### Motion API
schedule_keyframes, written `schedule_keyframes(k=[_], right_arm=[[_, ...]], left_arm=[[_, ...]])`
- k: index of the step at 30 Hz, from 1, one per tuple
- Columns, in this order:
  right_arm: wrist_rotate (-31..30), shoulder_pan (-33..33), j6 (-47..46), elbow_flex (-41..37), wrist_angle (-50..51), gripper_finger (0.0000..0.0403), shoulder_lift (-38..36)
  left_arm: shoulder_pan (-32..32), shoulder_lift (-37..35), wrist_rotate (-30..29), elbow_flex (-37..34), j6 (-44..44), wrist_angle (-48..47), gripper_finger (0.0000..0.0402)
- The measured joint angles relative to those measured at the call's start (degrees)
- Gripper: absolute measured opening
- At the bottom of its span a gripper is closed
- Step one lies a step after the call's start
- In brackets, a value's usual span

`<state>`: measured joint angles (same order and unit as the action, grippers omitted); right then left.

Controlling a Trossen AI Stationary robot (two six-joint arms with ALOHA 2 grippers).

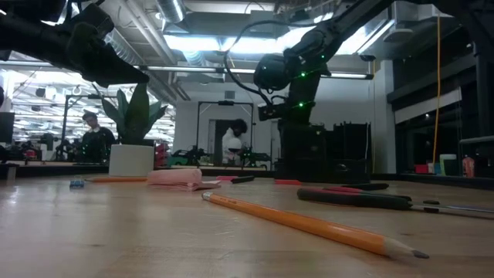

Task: Pick and place office supplies into organizer
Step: Put the pink binder clip into the black desk organizer, then put the top pencil into the black desk organizer

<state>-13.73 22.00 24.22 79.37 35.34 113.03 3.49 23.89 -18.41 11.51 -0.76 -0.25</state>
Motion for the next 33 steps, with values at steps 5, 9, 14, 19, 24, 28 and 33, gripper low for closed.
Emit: schedule_keyframes(k=[5,9,14,19,24,28,33], right_arm=[[-0.03,0.07,1.26,0.0,-2.28,0.0225,0.0],[-0.07,0.07,1.45,0.0,-3.54,0.0225,-0.02],[-0.13,0.07,1.45,0.0,-3.88,0.0225,-0.02],[-0.18,0.03,1.39,0.0,-3.71,0.0225,-0.55],[-0.33,-0.98,-0.72,0.0,-3.18,0.0225,-3.11],[-0.24,-2.1,-2.99,0.0,-2.6,0.0215,-6.97],[-0.08,-3.9,-5.68,0.01,-0.71,0.0168,-9.84]], left_arm=[[0.01,0.0,0.01,0.0,-0.01,-0.02,0.0004],[0.01,0.01,0.01,0.0,-0.01,-0.02,0.0004],[0.0,0.01,0.01,0.0,0.08,-0.04,0.0004],[0.02,-0.01,0.01,0.0,0.99,-0.04,0.0004],[0.02,0.01,-0.01,0.0,1.78,-0.04,0.0004],[0.01,0.0,0.0,0.0,2.01,-0.03,0.0004],[0.02,0.0,0.0,0.0,2.02,-0.03,0.0004]])
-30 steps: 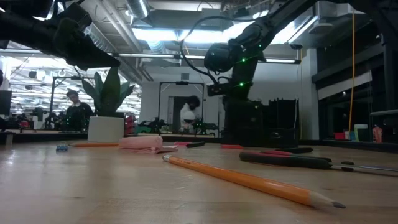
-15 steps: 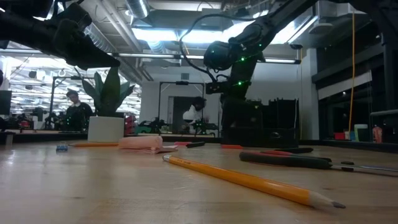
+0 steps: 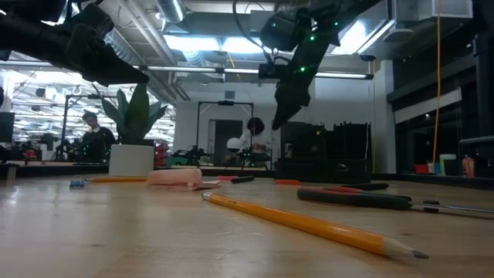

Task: Pick and place office supplies into organizer
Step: Put the top pencil into the black desk organizer

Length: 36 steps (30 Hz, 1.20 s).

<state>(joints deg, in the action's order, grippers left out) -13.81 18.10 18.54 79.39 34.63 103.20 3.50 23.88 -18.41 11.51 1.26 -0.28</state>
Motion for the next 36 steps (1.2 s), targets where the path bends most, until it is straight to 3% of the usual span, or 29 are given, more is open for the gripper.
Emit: schedule_keyframes(k=[13,21,27,33,36], right_arm=[[2.39,-5.48,-4.45,-7.48,-3.47,0.0008,-3.44],[2.85,-9.27,-8.23,-19.28,-14.66,0.0025,-14.22],[3.0,-13.56,-12.33,-30.62,-27.19,0.0014,-22.19],[3.06,-17.69,-13.7,-41.93,-45.07,0.0005,-24.77],[3.11,-19.0,-14.43,-45.33,-48.96,0.0009,-25.0]], left_arm=[[-0.02,0.02,1.83,0.0,0.02,-0.02,0.0004],[-0.02,0.01,1.81,0.0,0.02,-0.02,0.0004],[-0.02,0.01,1.93,0.0,-0.95,0.64,0.0004],[-0.02,0.01,5.27,0.0,0.22,2.33,0.0004],[-0.02,0.01,6.28,0.0,1.6,2.48,0.0004]])
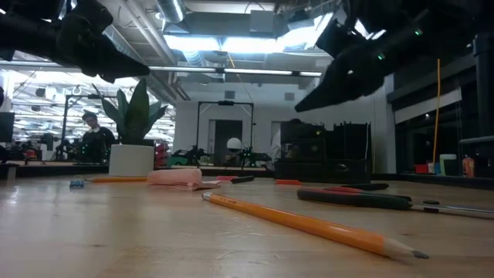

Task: Pick and place office supplies into organizer
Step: Put the top pencil into the black desk organizer

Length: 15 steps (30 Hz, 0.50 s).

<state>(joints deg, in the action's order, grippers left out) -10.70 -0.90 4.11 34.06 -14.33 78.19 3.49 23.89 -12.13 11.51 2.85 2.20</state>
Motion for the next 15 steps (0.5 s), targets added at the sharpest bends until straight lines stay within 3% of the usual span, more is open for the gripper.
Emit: schedule_keyframes(k=[7,15], right_arm=[[0.0,-2.72,-2.09,-4.05,-6.41,0.0019,0.0],[-0.01,-2.97,0.99,-8.06,-17.94,0.002,0.0]], left_arm=[[-0.07,0.85,0.75,0.0,-3.19,0.51,0.0003],[-0.07,6.89,0.97,0.03,-3.17,3.97,0.0002]])
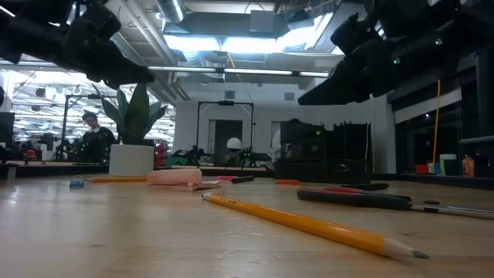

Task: Pick and place office supplies into organizer
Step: Put the top pencil into the black desk organizer

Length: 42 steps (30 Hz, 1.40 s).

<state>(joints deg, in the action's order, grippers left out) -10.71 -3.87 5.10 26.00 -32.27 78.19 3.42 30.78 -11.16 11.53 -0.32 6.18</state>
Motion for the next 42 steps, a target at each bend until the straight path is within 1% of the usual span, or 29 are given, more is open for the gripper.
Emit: schedule_keyframes(k=[5,8,12,16,19,21,24,27,30,36,40,42], right_arm=[[0.25,0.81,1.55,-3.7,-7.65,0.002,0.04],[0.3,1.69,1.39,-4.98,-10.95,0.002,0.02],[0.32,2.31,1.21,-5.09,-10.71,0.002,0.02],[0.36,3.18,1.38,-5.09,-10.6,0.002,0.02],[0.34,3.67,1.39,-5.08,-10.02,0.002,0.02],[0.35,3.94,1.52,-5.09,-9.87,0.002,0.04],[0.36,4.15,1.65,-5.07,-9.82,0.002,0.04],[0.36,4.15,2.28,-5.07,-9.7,0.002,0.04],[0.36,4.15,2.75,-5.07,-9.63,0.002,0.04],[0.36,4.15,2.76,-5.07,-9.83,0.002,0.04],[0.35,4.15,3.6,-5.07,-9.97,0.002,0.04],[0.31,4.15,4.29,-5.07,-10.14,0.002,0.04]], left_arm=[[0.0,6.46,0.0,3.25,-1.9,-1.75,0.0002],[-0.04,10.99,0.0,6.68,-3.54,-6.66,0.0002],[-0.04,16.9,-0.34,13.77,-5.4,-18.03,0.0002],[-0.04,22.69,-2.02,21.28,-7.74,-27.12,0.0003],[-0.04,26.33,-2.64,25.36,-8.53,-31.31,0.0003],[-0.04,28.38,-2.67,27.24,-7.82,-32.12,0.0004],[-0.03,30.73,-2.74,28.58,-5.46,-31.91,0.0012],[0.63,32.85,-3.05,29.2,-4.0,-31.65,0.0029],[1.64,34.69,-3.31,29.22,-6.29,-31.9,0.005],[3.94,37.75,-2.58,29.22,-14.24,-34.74,0.0096],[5.95,39.81,-2.62,29.24,-15.64,-35.3,0.012],[6.94,41.15,-1.71,29.24,-15.61,-34.97,0.0129]])
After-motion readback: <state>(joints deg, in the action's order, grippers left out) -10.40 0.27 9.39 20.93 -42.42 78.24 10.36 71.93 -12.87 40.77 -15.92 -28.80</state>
